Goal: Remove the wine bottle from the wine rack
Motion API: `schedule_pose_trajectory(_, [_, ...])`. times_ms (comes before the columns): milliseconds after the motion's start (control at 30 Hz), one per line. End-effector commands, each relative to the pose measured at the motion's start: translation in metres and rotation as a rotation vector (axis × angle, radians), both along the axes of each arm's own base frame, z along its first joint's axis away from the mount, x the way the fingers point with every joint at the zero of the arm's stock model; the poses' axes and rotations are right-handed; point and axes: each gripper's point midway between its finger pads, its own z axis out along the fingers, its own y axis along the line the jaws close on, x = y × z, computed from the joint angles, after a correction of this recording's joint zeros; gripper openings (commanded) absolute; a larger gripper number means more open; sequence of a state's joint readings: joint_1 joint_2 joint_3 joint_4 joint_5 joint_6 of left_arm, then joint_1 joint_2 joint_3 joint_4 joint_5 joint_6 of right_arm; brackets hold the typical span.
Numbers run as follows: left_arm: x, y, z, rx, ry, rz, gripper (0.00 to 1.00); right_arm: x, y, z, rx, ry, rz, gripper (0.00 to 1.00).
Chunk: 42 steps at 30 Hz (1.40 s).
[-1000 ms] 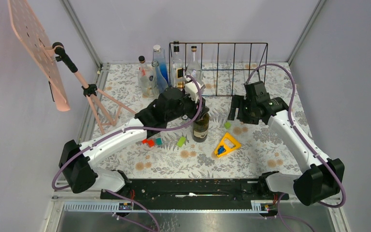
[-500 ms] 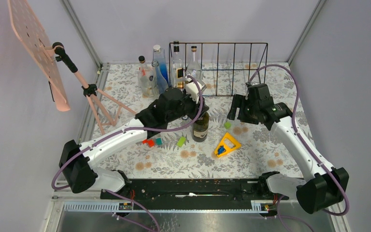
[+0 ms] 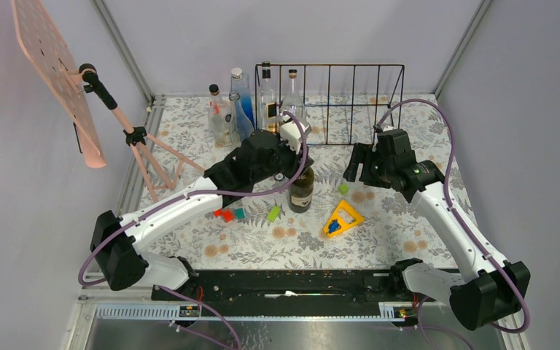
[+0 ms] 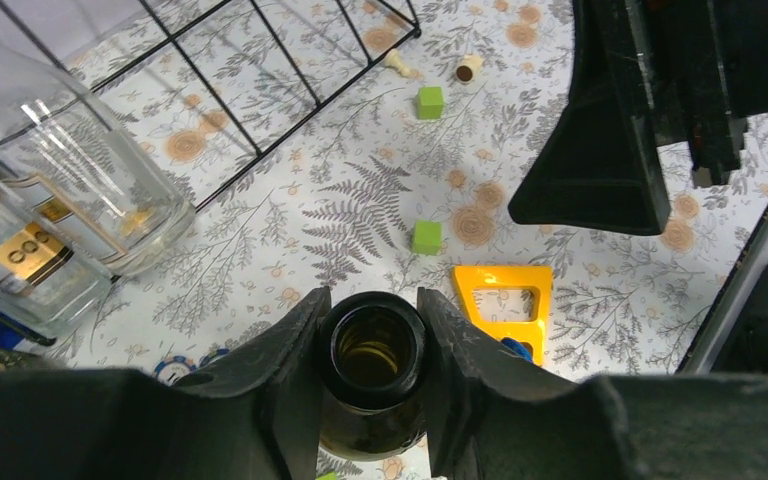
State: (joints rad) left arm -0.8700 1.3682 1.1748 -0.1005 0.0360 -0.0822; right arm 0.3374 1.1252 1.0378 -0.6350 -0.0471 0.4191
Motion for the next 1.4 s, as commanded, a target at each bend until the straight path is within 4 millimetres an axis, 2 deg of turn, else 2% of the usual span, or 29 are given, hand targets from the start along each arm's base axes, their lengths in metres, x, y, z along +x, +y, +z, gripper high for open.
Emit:
schedule_pose_trajectory(0, [0.018,0.021,0.062,-0.078,-0.124,0.103,0.0,0.005,0.004,0.01,0.025,-0.044,0.006,0.81])
schedule_pose_trajectory(233, [0.039,0.076,0.105,-0.178,-0.162,0.246,0.0,0.006,0.005,0.005,0.022,-0.026,0.007,0.8])
schedule_pose_trajectory(333, [0.048,0.106,0.117,-0.203,-0.195,0.334,0.0,0.006,0.005,0.003,0.024,-0.016,0.009,0.81])
schedule_pose_trajectory(600, [0.081,0.19,0.121,-0.281,-0.18,0.59,0.0,0.006,0.008,0.0,0.032,0.0,0.014,0.8])
schedule_pose_trajectory(667, [0.087,0.205,0.119,-0.279,-0.179,0.638,0.0,0.006,0.008,-0.002,0.03,0.003,0.015,0.8])
schedule_pose_trajectory(900, [0.109,0.246,0.111,-0.295,-0.182,0.799,0.0,0.003,0.007,-0.007,0.028,0.015,0.019,0.8])
schedule_pose_trajectory(1367, [0.161,0.292,0.1,-0.249,-0.211,0.946,0.0,-0.001,0.003,-0.011,0.007,0.012,0.025,0.8])
